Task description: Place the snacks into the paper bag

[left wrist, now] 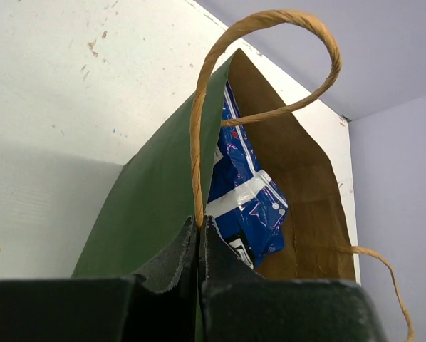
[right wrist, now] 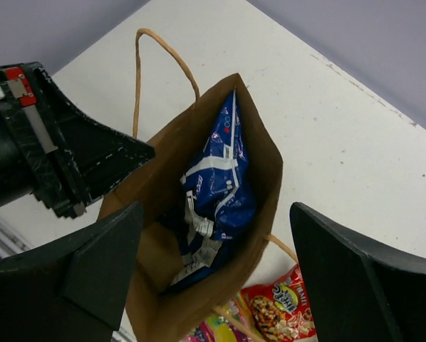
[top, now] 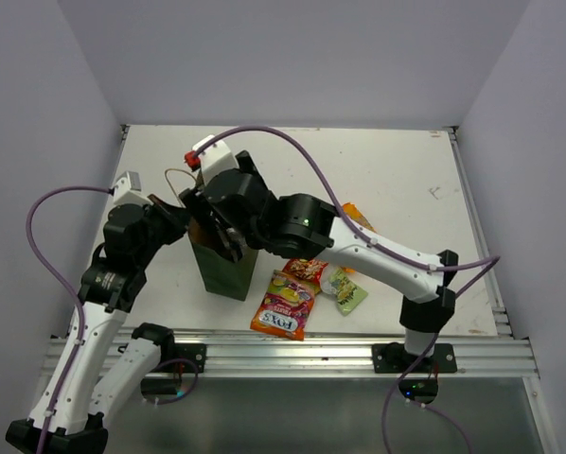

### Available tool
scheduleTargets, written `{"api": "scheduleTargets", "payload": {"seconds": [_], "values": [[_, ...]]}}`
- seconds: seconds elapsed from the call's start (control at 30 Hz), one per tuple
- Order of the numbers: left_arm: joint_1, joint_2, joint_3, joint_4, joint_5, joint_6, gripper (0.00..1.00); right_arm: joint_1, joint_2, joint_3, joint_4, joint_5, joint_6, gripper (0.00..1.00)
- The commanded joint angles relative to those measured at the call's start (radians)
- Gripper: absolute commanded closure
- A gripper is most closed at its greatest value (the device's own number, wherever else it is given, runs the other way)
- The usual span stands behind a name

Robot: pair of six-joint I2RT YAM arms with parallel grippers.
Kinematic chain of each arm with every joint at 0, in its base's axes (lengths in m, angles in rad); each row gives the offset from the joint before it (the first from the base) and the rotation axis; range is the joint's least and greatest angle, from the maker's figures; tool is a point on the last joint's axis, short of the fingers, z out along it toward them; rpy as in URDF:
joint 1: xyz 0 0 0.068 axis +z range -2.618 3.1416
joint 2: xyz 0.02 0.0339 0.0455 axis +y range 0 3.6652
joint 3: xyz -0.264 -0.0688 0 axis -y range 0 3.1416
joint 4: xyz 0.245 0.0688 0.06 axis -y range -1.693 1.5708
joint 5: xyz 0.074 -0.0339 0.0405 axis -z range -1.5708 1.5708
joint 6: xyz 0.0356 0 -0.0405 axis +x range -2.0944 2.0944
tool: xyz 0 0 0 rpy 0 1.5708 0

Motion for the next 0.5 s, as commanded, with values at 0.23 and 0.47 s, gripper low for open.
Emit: {"api": "scheduleTargets", "payload": {"seconds": [0.23, 0.47], "values": [[-0.007, -0.029, -0.006, 0.013, 0.014, 0.026, 1.0, 0.015, -0.489, -0.582, -0.132, 0.084, 0.305, 0.09], [-0.007, -0.038, -0.02, 0.021, 0.034, 0.093, 1.0, 0.015, -0.658, -1.159, 0.11, -0.169, 0.515, 0.03]]}}
